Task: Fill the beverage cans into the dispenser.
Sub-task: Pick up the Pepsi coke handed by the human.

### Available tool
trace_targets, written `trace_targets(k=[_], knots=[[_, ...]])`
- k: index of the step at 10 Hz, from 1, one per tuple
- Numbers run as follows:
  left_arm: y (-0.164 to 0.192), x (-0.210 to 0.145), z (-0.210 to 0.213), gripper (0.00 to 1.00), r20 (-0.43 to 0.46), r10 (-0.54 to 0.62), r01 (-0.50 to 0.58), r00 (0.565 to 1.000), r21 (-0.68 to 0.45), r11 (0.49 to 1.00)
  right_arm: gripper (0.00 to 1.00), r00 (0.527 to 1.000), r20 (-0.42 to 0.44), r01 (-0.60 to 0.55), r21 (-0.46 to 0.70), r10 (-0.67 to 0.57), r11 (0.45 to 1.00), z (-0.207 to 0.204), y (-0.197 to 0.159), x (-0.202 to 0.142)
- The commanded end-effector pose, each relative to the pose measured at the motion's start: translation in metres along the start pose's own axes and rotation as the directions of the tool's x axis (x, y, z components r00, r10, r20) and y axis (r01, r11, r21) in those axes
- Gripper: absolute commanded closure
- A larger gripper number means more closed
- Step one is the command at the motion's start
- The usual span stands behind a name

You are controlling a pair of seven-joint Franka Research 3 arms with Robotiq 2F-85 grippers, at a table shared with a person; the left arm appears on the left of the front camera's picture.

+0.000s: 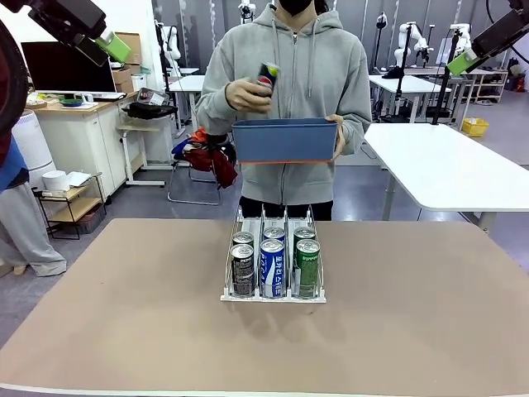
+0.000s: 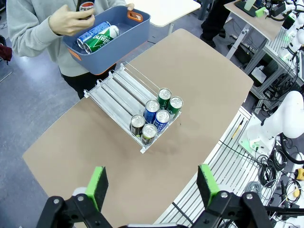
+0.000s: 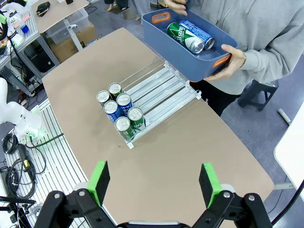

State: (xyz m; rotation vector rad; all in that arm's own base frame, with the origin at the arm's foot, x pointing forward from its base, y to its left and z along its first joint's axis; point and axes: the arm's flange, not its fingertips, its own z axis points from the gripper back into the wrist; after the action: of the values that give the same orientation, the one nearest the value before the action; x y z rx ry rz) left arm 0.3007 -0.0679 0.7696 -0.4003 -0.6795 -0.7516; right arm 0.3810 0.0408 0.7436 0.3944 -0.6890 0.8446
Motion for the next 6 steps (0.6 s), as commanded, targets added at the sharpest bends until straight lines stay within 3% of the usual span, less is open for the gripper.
trace_targets(k=[1, 6], knots=[[0.0008, -0.0006, 0.0005, 0.0, -0.005, 0.001, -0.001, 1.0, 0.007, 1.0, 0.0, 1.0, -0.003, -0.001, 0.002, 0.001, 1.0, -0.0015, 0.0006, 0.0004], [0.0008, -0.0006, 0.0005, 0.0, -0.005, 0.001, -0.001, 1.0, 0.007, 1.0, 0.0, 1.0, -0.003, -0.001, 0.002, 0.001, 1.0, -0.0015, 0.0006, 0.0004]])
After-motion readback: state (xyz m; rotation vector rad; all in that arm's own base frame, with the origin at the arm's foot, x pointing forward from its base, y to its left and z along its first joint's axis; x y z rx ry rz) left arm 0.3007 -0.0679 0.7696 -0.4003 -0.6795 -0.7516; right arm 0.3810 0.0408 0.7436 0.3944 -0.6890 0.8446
